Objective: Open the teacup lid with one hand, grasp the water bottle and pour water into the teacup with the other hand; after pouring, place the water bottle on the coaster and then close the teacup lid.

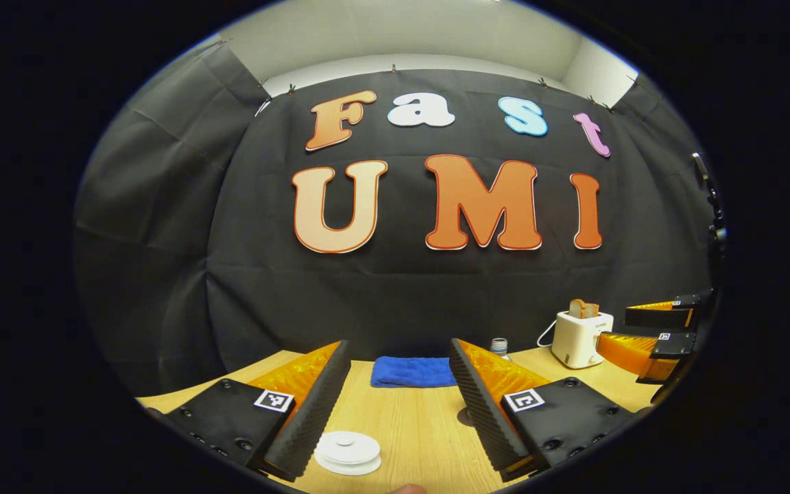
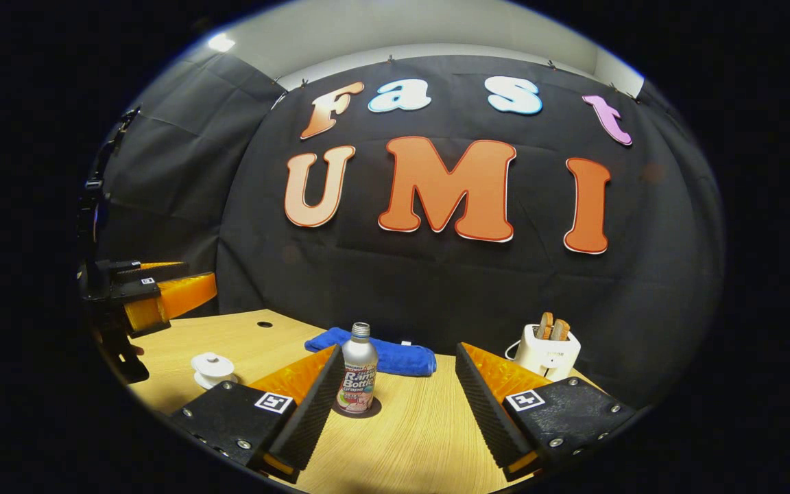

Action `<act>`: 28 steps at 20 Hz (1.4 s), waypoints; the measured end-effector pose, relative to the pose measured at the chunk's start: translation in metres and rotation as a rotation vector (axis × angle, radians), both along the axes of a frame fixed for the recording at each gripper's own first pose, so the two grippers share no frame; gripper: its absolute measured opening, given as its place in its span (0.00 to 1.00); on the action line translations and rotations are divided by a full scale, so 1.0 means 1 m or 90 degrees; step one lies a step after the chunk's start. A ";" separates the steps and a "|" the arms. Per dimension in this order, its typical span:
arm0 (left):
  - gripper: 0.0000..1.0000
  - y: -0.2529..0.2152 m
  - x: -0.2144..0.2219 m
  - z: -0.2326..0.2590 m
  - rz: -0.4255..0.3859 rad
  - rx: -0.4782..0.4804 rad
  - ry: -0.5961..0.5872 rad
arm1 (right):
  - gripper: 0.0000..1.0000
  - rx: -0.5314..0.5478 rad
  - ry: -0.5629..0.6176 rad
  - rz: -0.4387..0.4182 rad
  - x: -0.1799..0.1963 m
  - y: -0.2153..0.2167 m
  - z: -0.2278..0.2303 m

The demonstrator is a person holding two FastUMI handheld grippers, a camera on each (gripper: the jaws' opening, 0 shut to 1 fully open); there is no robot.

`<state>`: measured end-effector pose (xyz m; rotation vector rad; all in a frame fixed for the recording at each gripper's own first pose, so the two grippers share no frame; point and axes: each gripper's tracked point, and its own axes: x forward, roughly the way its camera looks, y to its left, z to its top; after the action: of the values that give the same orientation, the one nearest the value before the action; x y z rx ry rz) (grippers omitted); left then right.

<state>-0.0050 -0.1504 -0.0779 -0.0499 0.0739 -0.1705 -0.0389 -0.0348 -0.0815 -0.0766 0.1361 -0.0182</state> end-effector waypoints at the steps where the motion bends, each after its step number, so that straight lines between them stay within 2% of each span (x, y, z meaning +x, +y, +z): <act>1: 0.92 -0.001 -0.001 -0.002 -0.001 -0.003 0.004 | 0.97 0.002 0.000 0.001 -0.001 -0.001 0.001; 2: 0.99 -0.003 -0.001 -0.002 -0.001 -0.006 0.006 | 0.97 0.002 0.000 0.001 -0.003 -0.003 0.000; 11: 0.99 -0.025 -0.007 0.000 0.006 0.025 0.001 | 0.97 0.009 -0.015 0.017 -0.010 -0.019 0.007; 20: 1.00 -0.077 -0.021 0.000 -0.016 0.022 -0.009 | 0.97 0.016 -0.001 0.016 -0.028 -0.054 0.000; 22: 0.92 -0.075 -0.018 -0.001 -0.013 0.027 -0.005 | 0.97 0.014 0.002 0.010 -0.027 -0.058 -0.002; 23: 0.92 -0.072 -0.016 -0.001 -0.012 0.029 -0.007 | 0.97 0.015 0.001 0.009 -0.026 -0.058 -0.001; 24: 0.99 -0.070 -0.015 0.001 -0.010 0.030 -0.010 | 0.97 0.020 -0.002 0.007 -0.024 -0.057 0.000; 28: 0.98 -0.050 -0.013 -0.002 0.008 0.037 -0.015 | 0.97 0.033 0.000 0.010 -0.016 -0.046 -0.004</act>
<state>-0.0178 -0.2005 -0.0795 0.0092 0.0548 -0.1563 -0.0544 -0.0811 -0.0860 -0.0256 0.1360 0.0009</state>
